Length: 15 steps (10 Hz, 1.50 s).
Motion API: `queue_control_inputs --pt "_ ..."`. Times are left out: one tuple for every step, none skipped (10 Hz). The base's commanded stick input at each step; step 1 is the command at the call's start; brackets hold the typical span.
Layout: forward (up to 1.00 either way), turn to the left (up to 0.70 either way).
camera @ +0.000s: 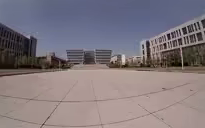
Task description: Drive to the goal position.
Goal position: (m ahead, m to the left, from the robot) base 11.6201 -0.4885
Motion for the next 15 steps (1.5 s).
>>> queue_control_inputs --pt "0.04 0.0" --pt "0.04 0.0" --pt "0.04 0.0" --pt "0.04 0.0" --pt "0.04 0.0" --pt "0.04 0.0" --pt "0.04 0.0" --pt "0.04 0.0" --pt "0.04 0.0" --pt "0.04 0.0" --pt "0.04 0.0" --pt "0.04 0.0" --pt "0.04 0.0" --pt "0.04 0.0" --pt "0.04 0.0"
